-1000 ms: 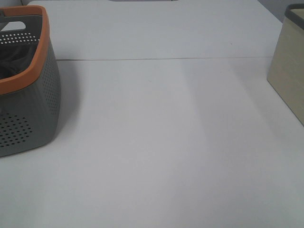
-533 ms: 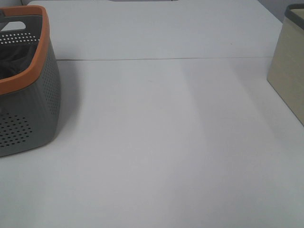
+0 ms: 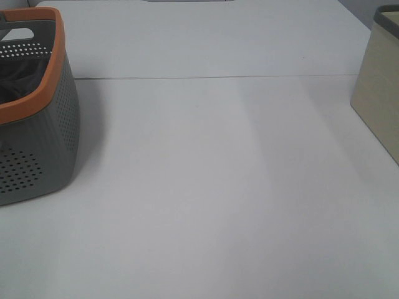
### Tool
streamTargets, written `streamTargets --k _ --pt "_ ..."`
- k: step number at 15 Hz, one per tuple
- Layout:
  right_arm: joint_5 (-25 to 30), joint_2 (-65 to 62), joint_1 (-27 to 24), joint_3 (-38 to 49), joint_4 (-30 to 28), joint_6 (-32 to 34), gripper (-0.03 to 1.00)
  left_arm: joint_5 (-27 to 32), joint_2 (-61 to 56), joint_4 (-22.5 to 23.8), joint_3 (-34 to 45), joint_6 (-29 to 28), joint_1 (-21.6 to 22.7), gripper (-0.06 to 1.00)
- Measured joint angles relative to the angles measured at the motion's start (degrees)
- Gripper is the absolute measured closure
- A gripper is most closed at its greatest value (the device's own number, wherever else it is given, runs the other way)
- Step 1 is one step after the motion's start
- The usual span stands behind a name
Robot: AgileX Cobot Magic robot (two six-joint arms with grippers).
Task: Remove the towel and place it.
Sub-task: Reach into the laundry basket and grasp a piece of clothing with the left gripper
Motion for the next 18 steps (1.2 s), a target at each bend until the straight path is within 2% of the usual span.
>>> streamTargets --k 1,4,5,6,11,14,17,18 --pt "0.00 0.00 0.00 0.00 0.00 0.00 0.01 0.17 1.09 0.00 -0.80 0.17 0.00 -0.04" --pt "0.00 0.00 0.00 0.00 0.00 0.00 0.01 1.20 14.04 0.00 -10.03 3.15 0.00 -0.04" --pt "0.00 0.00 0.00 0.00 0.00 0.00 0.01 1.38 19.25 0.00 -13.81 5.33 0.00 -0.04" --pt "0.00 0.00 0.00 0.00 0.00 0.00 0.01 3.27 30.77 -0.06 -22.29 11.69 0.00 -0.04" --pt "0.00 0.00 0.00 0.00 0.00 0.00 0.01 5.67 55.29 -0.11 -40.74 19.25 0.00 -0.04" --pt "0.00 0.00 0.00 0.00 0.00 0.00 0.01 5.67 67.67 -0.11 -50.65 25.90 0.00 -0.04" --pt "0.00 0.00 0.00 0.00 0.00 0.00 0.01 6.65 80.84 0.29 -60.39 40.91 0.00 -0.04" --pt "0.00 0.00 0.00 0.00 0.00 0.00 0.01 6.82 88.92 2.35 -64.11 48.99 0.00 -0.04"
